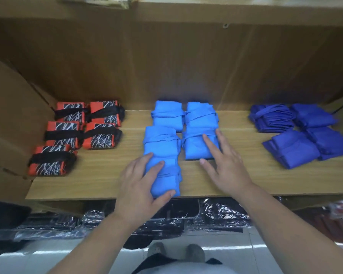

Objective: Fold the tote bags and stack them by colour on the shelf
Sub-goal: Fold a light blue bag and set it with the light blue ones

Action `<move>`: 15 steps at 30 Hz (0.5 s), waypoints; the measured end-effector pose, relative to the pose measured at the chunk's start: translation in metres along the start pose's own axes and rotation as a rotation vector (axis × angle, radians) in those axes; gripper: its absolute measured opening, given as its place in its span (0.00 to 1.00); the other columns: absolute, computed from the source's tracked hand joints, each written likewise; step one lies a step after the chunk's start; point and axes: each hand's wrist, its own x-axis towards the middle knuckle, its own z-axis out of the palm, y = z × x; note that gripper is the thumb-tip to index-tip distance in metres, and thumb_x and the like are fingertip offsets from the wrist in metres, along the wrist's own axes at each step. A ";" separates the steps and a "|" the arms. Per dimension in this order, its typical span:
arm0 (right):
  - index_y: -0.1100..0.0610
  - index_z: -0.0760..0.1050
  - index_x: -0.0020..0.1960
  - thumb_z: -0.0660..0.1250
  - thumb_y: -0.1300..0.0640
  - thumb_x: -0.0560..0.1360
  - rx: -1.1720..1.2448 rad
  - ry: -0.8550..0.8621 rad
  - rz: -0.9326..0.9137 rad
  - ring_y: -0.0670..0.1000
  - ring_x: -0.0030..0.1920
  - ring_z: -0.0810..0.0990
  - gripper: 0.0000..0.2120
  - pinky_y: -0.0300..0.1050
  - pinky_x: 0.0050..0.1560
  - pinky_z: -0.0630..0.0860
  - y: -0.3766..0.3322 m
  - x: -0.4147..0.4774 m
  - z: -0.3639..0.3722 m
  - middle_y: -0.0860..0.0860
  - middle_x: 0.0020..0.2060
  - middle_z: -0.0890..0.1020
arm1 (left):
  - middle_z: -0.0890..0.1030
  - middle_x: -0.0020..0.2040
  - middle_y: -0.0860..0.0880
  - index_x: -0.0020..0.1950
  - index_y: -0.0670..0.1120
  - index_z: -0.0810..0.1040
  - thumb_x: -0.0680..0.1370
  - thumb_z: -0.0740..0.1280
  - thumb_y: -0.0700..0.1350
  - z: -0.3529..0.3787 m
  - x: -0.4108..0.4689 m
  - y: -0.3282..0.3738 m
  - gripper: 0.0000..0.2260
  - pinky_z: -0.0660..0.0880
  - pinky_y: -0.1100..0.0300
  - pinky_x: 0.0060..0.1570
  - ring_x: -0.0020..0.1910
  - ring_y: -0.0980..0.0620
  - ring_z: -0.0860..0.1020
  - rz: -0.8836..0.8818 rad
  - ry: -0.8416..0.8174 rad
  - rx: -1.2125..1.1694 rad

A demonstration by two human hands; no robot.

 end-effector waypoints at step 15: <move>0.49 0.69 0.75 0.59 0.35 0.75 0.042 0.044 0.156 0.59 0.74 0.66 0.32 0.58 0.73 0.66 0.029 -0.087 -0.061 0.56 0.77 0.65 | 0.74 0.67 0.42 0.61 0.47 0.79 0.71 0.63 0.66 -0.016 0.035 0.070 0.29 0.69 0.38 0.60 0.66 0.35 0.70 0.032 0.069 0.129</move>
